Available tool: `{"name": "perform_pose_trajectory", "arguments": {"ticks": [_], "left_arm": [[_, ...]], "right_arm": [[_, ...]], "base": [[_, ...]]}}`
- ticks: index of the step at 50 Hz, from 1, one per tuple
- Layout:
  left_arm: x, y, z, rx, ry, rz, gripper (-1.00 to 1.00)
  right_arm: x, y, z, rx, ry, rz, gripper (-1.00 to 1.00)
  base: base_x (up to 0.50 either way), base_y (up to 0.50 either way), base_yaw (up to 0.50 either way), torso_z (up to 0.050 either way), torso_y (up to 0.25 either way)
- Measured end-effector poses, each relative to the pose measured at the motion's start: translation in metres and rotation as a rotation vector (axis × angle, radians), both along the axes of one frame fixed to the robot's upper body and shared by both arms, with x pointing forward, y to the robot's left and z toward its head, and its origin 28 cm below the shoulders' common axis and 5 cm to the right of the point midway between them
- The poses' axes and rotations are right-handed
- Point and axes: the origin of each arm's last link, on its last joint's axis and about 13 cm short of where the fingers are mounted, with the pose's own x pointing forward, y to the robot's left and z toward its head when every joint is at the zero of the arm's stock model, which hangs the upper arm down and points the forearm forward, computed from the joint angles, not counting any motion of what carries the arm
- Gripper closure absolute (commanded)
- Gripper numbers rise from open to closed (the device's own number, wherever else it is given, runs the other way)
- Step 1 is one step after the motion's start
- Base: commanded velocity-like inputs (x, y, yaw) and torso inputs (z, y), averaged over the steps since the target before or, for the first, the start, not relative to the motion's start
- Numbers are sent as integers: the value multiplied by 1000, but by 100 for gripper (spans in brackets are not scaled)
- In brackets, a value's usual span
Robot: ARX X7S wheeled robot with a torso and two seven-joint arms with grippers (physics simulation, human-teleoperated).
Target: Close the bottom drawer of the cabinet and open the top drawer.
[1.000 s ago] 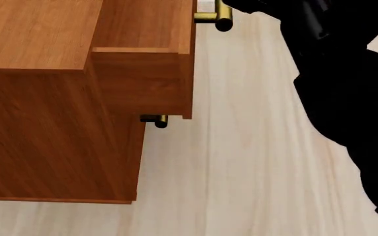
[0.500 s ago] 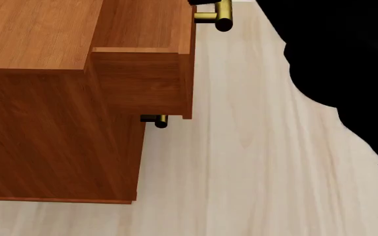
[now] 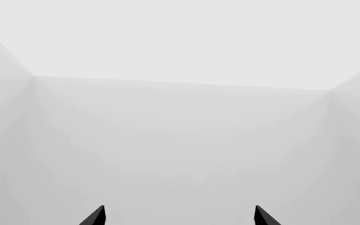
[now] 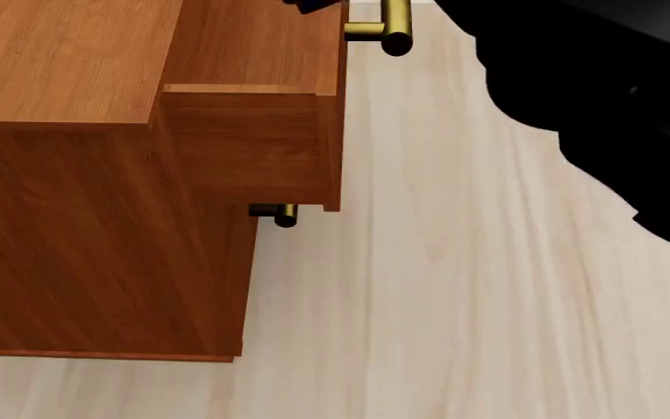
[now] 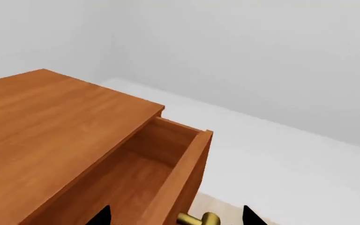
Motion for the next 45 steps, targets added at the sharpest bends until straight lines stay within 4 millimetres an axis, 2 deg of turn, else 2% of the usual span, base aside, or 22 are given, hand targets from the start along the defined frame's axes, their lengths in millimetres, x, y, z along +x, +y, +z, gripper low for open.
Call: {"name": "perform_pose_trajectory", "arguments": {"ticks": [24, 45], "left_arm": [[0, 1, 1, -1, -1, 5, -100], [-2, 1, 2, -4, -3, 6, -100]], "right_arm": [[13, 16, -3, -187, 15, 9, -100], [12, 23, 3, -332, -13, -4, -100]], "base": [[0, 0, 0, 0, 0], [0, 0, 0, 0, 0]]}}
